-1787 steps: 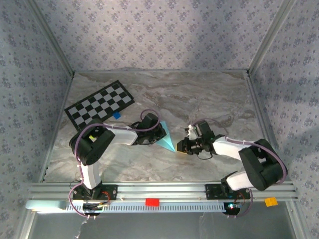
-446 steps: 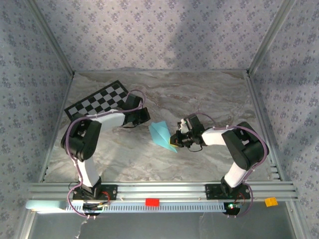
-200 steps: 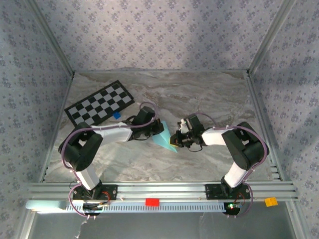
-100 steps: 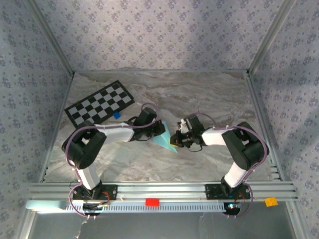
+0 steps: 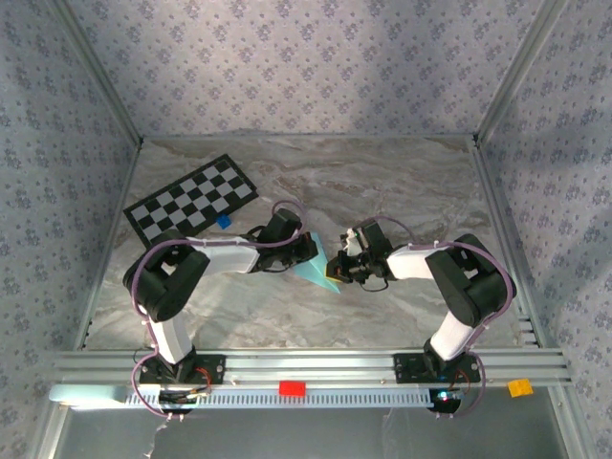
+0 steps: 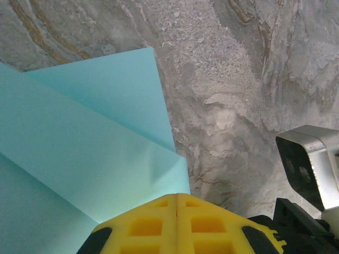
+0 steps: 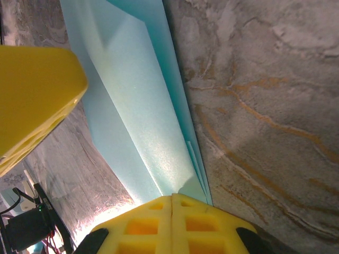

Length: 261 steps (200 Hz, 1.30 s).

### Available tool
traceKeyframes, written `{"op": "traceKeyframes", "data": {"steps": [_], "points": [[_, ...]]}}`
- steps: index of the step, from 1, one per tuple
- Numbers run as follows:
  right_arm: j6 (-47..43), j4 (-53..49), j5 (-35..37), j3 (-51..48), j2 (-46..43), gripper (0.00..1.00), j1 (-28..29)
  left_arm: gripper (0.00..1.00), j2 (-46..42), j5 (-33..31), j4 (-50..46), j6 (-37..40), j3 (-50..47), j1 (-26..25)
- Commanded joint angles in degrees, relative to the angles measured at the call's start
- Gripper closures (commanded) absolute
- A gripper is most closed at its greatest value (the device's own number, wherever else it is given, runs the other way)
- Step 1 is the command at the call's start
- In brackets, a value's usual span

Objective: Fold a paper plane with a square sheet of paper (pick it up from the middle)
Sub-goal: Fourth fold the wing at the center of the table.

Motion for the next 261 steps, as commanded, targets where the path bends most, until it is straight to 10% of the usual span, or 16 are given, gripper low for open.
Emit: {"op": "traceKeyframes", "data": {"steps": [1,261], "points": [[-0.2,-10.3,6.3,-2.7,3.0,1.00,0.3,0.97,-0.8,1.0,1.6,0.1,-0.9,-0.6],[-0.2,-9.4,5.7,-2.8,3.9,1.00,0.4,0.96,7.5,4.5,0.1,10.6,0.3,10.0]]}}
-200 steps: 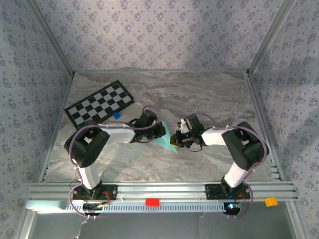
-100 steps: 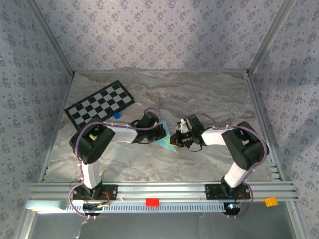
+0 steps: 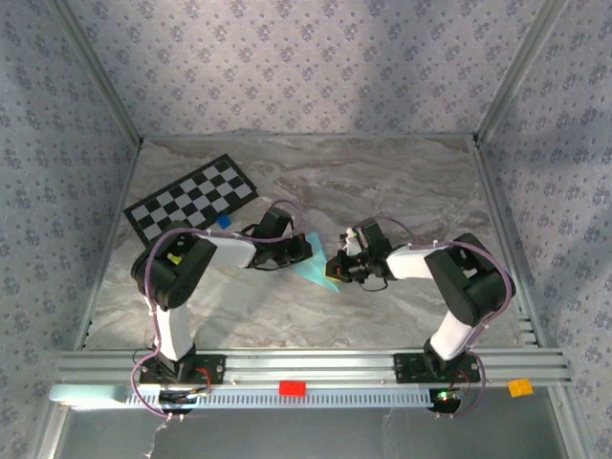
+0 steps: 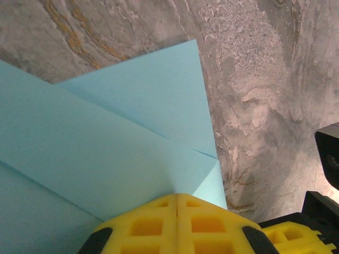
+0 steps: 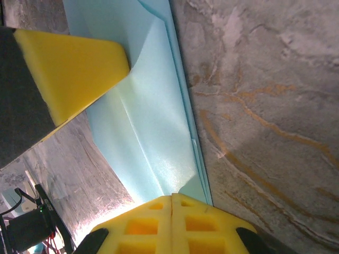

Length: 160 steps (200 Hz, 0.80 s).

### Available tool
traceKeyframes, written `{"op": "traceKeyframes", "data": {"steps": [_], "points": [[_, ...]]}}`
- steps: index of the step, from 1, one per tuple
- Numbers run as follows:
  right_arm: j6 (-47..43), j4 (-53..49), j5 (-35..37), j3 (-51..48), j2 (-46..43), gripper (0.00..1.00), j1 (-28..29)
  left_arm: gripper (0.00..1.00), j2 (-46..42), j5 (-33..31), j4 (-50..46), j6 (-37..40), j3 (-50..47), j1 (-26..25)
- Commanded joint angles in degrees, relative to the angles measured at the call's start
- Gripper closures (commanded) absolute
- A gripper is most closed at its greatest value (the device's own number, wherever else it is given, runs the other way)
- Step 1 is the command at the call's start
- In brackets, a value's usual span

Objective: Fold a paper plane with a square sheet of paper (pick it up from the middle)
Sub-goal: Fourth fold the wing at the center of the table.

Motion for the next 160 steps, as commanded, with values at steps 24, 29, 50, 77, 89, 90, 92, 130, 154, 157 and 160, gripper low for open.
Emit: {"op": "traceKeyframes", "data": {"steps": [24,29,50,77,89,90,92,130,154,157,160], "points": [[-0.5,-10.7,5.9,-2.6,3.5,1.00,0.5,0.96,2.4,-4.0,-3.2,5.2,0.9,6.2],[-0.5,-10.8,5.9,-2.6,3.6,1.00,0.4,0.95,2.4,-3.9,-3.3,5.3,0.9,6.7],[-0.6,-11.3,5.9,-2.3,3.2,1.00,0.5,0.94,2.6,-3.2,-4.0,6.1,1.5,8.3],[-0.9,-12.2,6.1,-1.9,3.1,1.00,0.6,0.94,2.8,-2.4,-5.2,6.8,2.7,9.9],[-0.9,-12.3,6.3,-2.1,3.1,1.00,0.6,0.94,2.8,-2.3,-5.6,6.9,3.1,10.4],[-1.0,-12.3,6.3,-2.1,3.1,1.00,0.6,0.94,2.8,-2.3,-5.7,7.0,3.1,10.5],[-1.0,-12.3,6.2,-2.0,3.1,1.00,0.6,0.94,2.8,-2.2,-5.7,6.9,3.2,10.6],[-1.2,-12.7,6.2,-1.5,3.2,1.00,0.6,0.94,1.3,-2.2,-9.0,7.7,5.9,10.9],[-1.2,-12.9,6.1,-1.2,3.2,1.00,0.6,0.93,-2.1,-2.4,-9.7,7.5,5.9,10.5],[-1.3,-12.9,6.1,-1.2,3.2,1.00,0.6,0.92,-2.6,-2.6,-9.9,7.5,5.9,10.5],[-1.4,-12.9,6.0,-1.1,3.1,1.00,0.6,0.92,-3.1,-2.8,-10.2,7.5,6.0,10.3]]}}
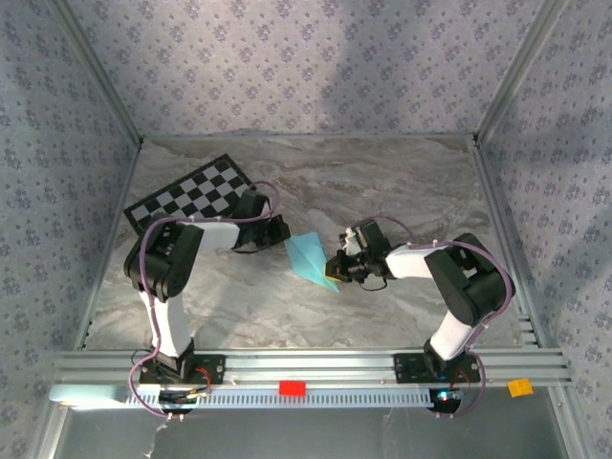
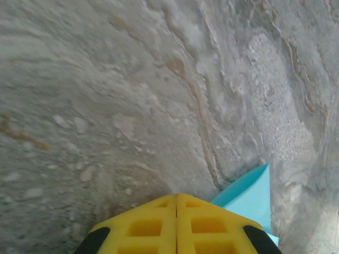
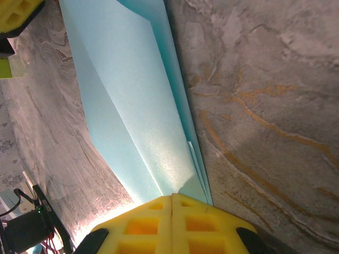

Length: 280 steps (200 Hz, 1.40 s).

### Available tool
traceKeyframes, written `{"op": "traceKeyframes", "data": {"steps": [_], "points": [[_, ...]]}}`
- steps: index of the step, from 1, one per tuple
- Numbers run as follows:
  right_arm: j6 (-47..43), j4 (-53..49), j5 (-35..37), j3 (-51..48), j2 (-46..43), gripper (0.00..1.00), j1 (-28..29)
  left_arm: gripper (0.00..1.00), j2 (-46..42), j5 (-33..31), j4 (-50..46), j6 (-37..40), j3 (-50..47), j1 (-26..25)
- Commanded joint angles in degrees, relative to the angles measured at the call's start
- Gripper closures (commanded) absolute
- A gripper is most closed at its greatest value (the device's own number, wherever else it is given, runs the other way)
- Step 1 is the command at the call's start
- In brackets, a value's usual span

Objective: Fold a paper plane with a square sheet of paper (pick it up from the middle)
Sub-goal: Fourth fold the wing at the center of the table.

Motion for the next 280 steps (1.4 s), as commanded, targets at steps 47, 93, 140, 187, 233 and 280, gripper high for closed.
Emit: {"op": "traceKeyframes", "data": {"steps": [47,93,140,187,233,280], "points": [[-1.3,-11.9,5.6,-1.0,3.3,1.00,0.3,0.92,-9.1,-4.6,-4.0,0.5,0.9,-5.7],[-1.2,-12.5,5.3,-0.4,2.9,1.00,0.3,0.92,-3.0,-3.1,0.2,-2.4,0.5,-10.4],[-1.5,-12.9,2.5,2.0,0.4,1.00,0.3,0.94,1.7,-4.5,1.7,-3.7,-1.3,-11.1],[-3.3,-15.3,-1.6,10.7,-1.0,1.00,1.4,0.94,2.3,-4.9,1.9,-4.0,-3.2,-11.1],[-1.4,-13.0,-1.5,17.0,9.2,1.00,2.1,0.95,2.1,-4.9,1.6,-3.5,-2.9,-11.1],[-1.6,-12.6,-0.4,13.9,11.4,1.00,1.4,0.95,2.1,-5.5,1.3,-3.3,-3.2,-11.1]]}}
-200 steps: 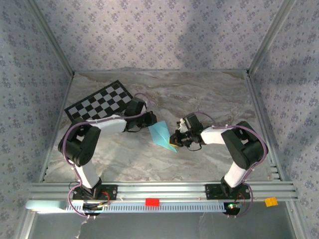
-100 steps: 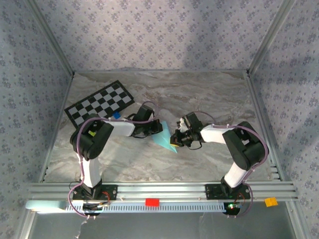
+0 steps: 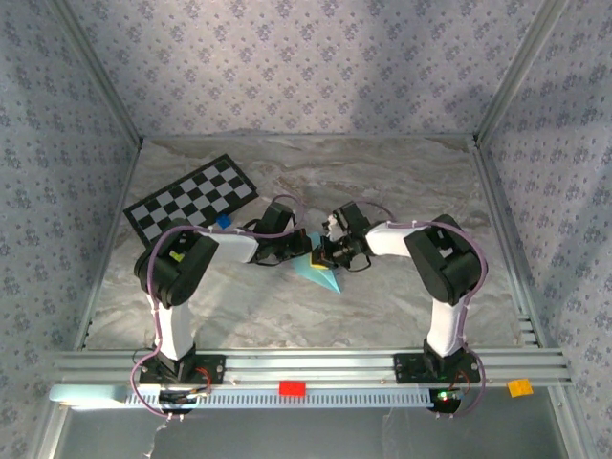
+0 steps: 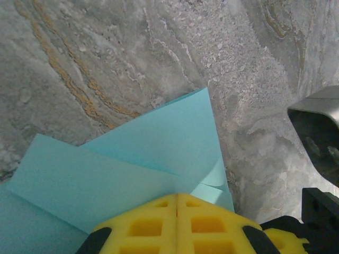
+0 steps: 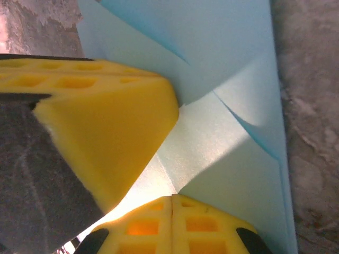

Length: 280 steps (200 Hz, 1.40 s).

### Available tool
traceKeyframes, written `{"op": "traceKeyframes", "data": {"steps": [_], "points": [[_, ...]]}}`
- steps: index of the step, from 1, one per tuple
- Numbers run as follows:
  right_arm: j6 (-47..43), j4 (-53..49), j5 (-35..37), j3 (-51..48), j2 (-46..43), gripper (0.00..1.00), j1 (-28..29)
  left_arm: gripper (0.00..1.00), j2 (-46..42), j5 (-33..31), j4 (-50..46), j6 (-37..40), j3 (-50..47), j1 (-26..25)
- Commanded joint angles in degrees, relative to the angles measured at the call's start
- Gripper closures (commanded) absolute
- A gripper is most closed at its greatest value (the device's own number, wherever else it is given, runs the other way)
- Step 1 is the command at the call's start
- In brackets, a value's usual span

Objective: Fold a paper plane with a square sheet of paper (pick it up from the middle)
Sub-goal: Fourth fold the wing at the center of the table.

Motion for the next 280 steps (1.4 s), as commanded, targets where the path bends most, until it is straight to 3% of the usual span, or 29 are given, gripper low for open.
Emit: {"op": "traceKeyframes", "data": {"steps": [1,54,108,167,208,280], "points": [[0.3,-1.6,1.9,-3.4,0.2,1.00,-0.1,0.95,1.8,-2.3,-3.4,0.4,-1.5,0.1],[-1.3,-2.2,0.5,-6.1,-6.7,1.00,-0.4,0.95,1.8,-2.6,-4.0,0.8,-1.4,0.5],[-1.4,1.1,1.3,-12.0,-5.1,1.00,-1.9,0.95,1.7,-2.6,-3.9,0.5,-1.6,0.6],[-2.7,0.6,-0.9,-14.5,-13.3,0.98,-3.0,0.95,1.5,-2.5,-4.1,0.2,-1.3,0.9],[-2.5,2.5,-0.5,-20.7,-12.3,0.98,-3.8,0.95,1.9,-2.4,-2.9,-0.6,-1.7,1.0],[-6.6,-1.5,-2.0,-22.4,-20.7,0.98,-3.3,0.95,2.0,-1.9,-2.7,-1.1,-1.5,0.9]]}}
